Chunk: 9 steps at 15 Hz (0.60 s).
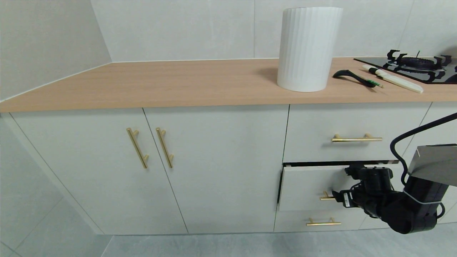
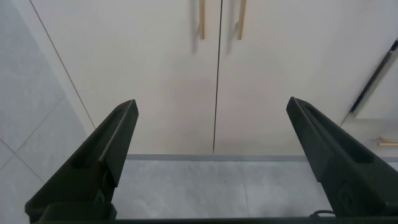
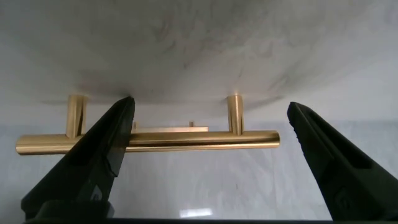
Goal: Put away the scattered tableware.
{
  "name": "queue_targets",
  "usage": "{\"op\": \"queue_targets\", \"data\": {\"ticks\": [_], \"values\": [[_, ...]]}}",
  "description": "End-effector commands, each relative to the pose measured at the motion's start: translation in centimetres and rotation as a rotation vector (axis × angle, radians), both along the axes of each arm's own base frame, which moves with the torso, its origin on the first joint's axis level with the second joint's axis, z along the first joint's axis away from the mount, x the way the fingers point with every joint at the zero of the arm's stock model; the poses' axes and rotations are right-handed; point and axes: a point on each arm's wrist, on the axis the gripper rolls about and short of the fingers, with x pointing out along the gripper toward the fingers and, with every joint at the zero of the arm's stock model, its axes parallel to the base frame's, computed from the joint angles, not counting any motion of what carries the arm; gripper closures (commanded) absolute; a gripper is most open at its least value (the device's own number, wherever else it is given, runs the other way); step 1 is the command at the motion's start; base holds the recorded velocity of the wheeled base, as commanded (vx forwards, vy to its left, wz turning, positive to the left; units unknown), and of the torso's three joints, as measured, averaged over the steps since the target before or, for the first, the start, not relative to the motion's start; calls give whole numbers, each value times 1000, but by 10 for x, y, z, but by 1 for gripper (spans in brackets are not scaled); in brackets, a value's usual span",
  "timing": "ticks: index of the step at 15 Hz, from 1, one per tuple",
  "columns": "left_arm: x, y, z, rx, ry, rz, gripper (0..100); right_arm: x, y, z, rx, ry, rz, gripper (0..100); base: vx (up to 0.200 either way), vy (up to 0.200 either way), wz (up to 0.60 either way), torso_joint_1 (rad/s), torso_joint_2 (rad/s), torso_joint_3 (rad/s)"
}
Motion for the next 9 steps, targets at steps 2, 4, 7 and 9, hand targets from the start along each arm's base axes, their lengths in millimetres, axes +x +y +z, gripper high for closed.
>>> {"op": "queue_targets", "data": {"ticks": [2, 4, 7, 9], "values": [[0, 0, 0, -1, 0, 1, 0, -38, 6, 58, 26, 13, 81, 0, 0, 0, 0, 0, 0, 0], [0, 0, 0, -1, 0, 1, 0, -66, 9, 113, 72, -1, 151, 0, 0, 0, 0, 0, 0, 0], [0, 0, 0, -1, 0, 1, 0, -104, 10, 187, 107, -25, 209, 0, 0, 0, 0, 0, 0, 0], [0, 0, 0, -1, 0, 1, 0, -110, 9, 202, 131, -63, 227, 0, 0, 0, 0, 0, 0, 0]]}}
